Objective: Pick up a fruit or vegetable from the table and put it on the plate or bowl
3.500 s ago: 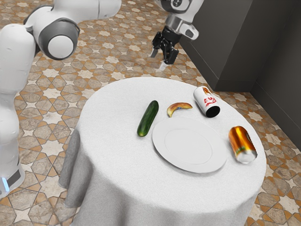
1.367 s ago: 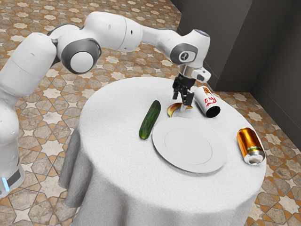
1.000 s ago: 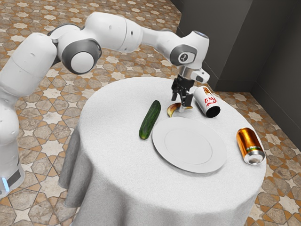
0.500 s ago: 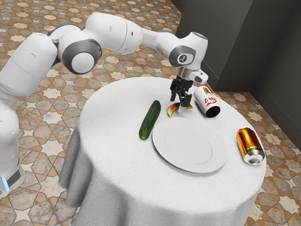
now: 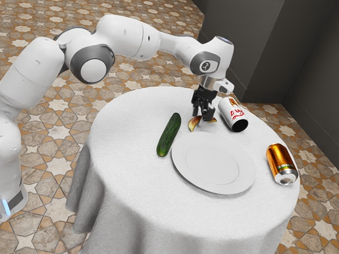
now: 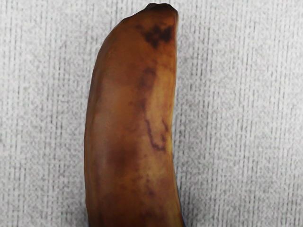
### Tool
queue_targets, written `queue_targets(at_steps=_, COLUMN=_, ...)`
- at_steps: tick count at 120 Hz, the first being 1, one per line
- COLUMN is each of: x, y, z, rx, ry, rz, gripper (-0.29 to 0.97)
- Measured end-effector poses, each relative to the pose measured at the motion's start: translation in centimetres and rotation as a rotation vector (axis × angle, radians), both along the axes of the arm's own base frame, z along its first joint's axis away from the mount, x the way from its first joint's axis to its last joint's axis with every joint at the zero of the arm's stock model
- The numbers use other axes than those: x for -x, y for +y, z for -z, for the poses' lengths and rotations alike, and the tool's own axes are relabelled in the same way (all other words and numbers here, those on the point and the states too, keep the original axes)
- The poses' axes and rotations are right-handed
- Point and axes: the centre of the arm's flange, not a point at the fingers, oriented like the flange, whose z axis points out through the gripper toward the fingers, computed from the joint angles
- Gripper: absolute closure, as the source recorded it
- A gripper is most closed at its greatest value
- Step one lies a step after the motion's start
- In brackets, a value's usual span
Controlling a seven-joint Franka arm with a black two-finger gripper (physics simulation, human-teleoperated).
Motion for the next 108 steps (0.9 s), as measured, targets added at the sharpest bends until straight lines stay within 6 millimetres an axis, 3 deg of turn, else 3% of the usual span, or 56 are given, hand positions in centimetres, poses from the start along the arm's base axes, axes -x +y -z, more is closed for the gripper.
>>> queue_targets(at_steps=22, x=-0.1, y=-0.2, z=-0.1, rx=-0.002, ry=-0.001, rz=0.000, gripper=0.48)
queue_targets(at_steps=45, x=0.0, y=0.3, z=-0.3, rx=-0.009, ry=-0.008, rz=-0.009, gripper=0.51)
queue_targets(at_steps=70, x=-1.1, y=1.3, z=-4.6, rx=-0.054, ry=-0.118, rz=-0.016, gripper=0.51)
queue_targets(at_steps=77, x=-1.5, y=0.0, z=-5.4, rx=-0.051, ry=-0.143, rz=0.004, gripper=0.52)
queue_targets(at_steps=97, x=-2.3, y=-6.9, z=-7.1, rx=0.011, ry=-0.195, rz=0.104, gripper=0.53)
queue_targets(at_steps=108, x=-2.3, y=-8.6, z=-7.5, rx=0.049, ry=-0.207, rz=0.120, gripper=0.52)
